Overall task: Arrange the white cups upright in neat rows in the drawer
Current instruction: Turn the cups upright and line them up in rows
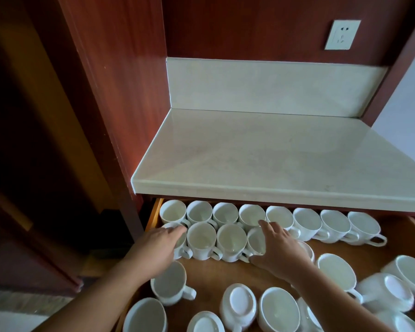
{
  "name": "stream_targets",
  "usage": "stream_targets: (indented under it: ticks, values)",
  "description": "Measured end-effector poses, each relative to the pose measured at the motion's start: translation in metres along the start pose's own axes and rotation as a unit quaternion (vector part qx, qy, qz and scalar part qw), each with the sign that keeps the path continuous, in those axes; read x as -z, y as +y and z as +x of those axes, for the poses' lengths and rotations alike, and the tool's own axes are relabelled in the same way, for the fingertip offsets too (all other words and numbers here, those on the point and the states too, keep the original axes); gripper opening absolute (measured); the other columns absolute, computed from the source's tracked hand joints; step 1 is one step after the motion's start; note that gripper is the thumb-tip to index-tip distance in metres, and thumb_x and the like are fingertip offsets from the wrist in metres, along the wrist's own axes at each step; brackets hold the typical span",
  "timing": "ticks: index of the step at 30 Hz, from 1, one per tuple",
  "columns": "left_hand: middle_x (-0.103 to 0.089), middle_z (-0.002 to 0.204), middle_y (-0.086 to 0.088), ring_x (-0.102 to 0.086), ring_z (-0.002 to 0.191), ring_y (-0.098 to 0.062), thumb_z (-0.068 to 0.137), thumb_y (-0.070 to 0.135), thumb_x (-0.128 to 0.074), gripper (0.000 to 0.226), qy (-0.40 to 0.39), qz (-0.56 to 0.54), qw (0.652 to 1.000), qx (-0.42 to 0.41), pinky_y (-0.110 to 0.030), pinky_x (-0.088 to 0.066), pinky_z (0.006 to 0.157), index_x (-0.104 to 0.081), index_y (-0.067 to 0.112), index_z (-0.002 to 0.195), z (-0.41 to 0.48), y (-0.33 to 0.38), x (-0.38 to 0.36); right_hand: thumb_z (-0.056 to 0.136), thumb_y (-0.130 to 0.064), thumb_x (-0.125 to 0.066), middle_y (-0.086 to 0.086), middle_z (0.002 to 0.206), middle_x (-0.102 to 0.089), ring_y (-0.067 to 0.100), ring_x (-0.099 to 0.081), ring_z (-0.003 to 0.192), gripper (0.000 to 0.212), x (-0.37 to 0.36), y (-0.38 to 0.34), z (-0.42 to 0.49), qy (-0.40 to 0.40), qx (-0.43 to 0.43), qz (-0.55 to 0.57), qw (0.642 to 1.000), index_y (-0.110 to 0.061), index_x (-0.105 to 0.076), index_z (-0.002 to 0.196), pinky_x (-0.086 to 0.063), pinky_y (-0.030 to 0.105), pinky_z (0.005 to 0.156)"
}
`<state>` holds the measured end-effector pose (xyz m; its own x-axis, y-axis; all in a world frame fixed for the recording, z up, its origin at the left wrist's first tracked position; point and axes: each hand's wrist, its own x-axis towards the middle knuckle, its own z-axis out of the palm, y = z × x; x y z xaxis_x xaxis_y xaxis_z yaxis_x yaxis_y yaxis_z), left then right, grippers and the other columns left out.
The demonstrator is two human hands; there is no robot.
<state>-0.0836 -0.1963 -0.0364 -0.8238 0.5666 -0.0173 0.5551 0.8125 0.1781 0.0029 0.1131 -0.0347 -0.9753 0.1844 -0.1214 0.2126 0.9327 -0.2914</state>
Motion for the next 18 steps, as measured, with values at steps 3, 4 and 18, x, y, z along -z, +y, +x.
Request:
stream_targets:
  ticks: [3,4,18]
  values:
    - [-0.058,0.083,0.012,-0.056,0.070,-0.010,0.091,0.006,-0.050,0.044,-0.009,0.023,1.000,-0.001,-0.031,-0.048,0.058,-0.046,0.037,0.123,0.000,0.002,-0.001,0.078,-0.054,-0.072,-0.001,0.150,-0.038,0.021,-0.038,0.140,0.099,-0.003,0.000,0.000,0.000,0.000,-0.002,1.000,-0.025,-0.018,0.157,-0.042,0.033,0.105]
    - [-0.053,0.080,0.013,-0.052,0.067,-0.010,0.092,0.006,-0.050,0.043,-0.009,0.024,1.000,0.000,-0.028,-0.041,0.054,-0.047,0.037,0.121,0.000,0.002,-0.001,0.079,-0.053,-0.071,-0.001,0.150,-0.039,0.021,-0.038,0.140,0.099,-0.003,0.000,0.000,0.002,-0.001,-0.004,1.000,-0.025,-0.018,0.157,-0.041,0.032,0.105]
    - [-0.061,0.117,0.008,-0.058,0.108,-0.016,0.089,-0.003,-0.049,0.069,0.010,0.043,0.999,-0.011,-0.030,-0.051,0.082,-0.040,0.034,0.148,-0.003,0.006,-0.014,0.083,-0.055,-0.068,0.001,0.152,-0.037,0.024,-0.037,0.141,0.097,-0.009,-0.003,-0.001,0.012,-0.005,-0.011,1.000,-0.024,-0.015,0.158,-0.042,0.033,0.105]
